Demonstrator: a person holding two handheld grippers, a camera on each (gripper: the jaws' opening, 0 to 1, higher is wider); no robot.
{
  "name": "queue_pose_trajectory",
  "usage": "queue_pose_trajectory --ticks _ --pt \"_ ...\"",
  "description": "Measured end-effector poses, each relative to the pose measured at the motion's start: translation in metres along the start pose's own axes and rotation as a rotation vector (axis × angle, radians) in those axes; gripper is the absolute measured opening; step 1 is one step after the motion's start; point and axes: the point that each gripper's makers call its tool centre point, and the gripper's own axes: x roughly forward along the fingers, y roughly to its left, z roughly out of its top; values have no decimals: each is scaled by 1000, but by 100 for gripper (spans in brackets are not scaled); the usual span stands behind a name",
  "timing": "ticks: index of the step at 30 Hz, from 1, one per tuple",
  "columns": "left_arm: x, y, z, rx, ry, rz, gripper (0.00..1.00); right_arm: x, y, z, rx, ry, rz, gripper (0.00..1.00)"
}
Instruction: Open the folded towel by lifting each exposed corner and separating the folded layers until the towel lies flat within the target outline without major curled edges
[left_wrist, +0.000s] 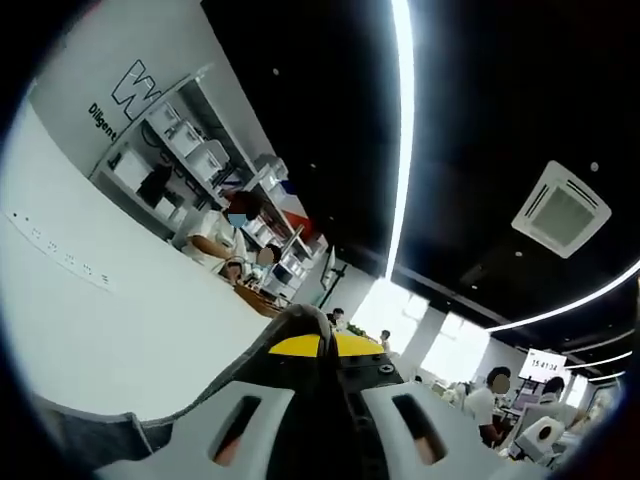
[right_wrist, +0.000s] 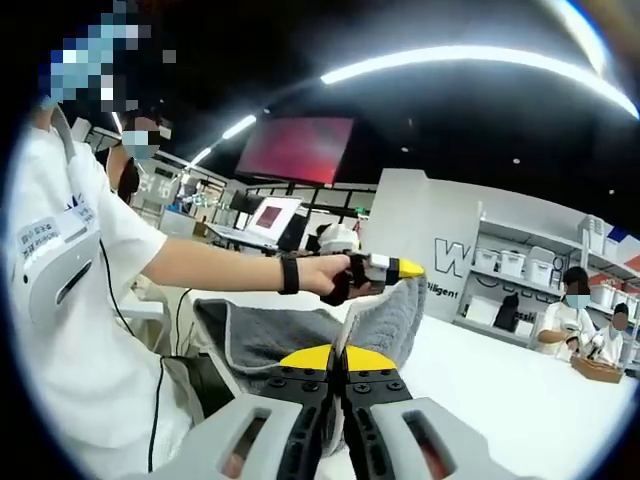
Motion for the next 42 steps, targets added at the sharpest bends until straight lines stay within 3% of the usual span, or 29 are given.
queue_pose_trajectory --ticks 6,8,15,23,42 --pt "5 17 0 -11 9 14 0 -2 -7 -8 8 18 -20 0" --pt "0 16 -10 -7 24 11 0 -3 -12 -12 7 33 -36 0" --pt "-5 14 -18 -24 23 31 0 -5 -15 -18 20 40 -42 0" --pt "-9 13 -31 -2 67 51 0 -9 -18 -25 24 58 -49 0" --pt "-15 9 -46 3 102 65 0 -20 -49 -45 104 87 -150 0"
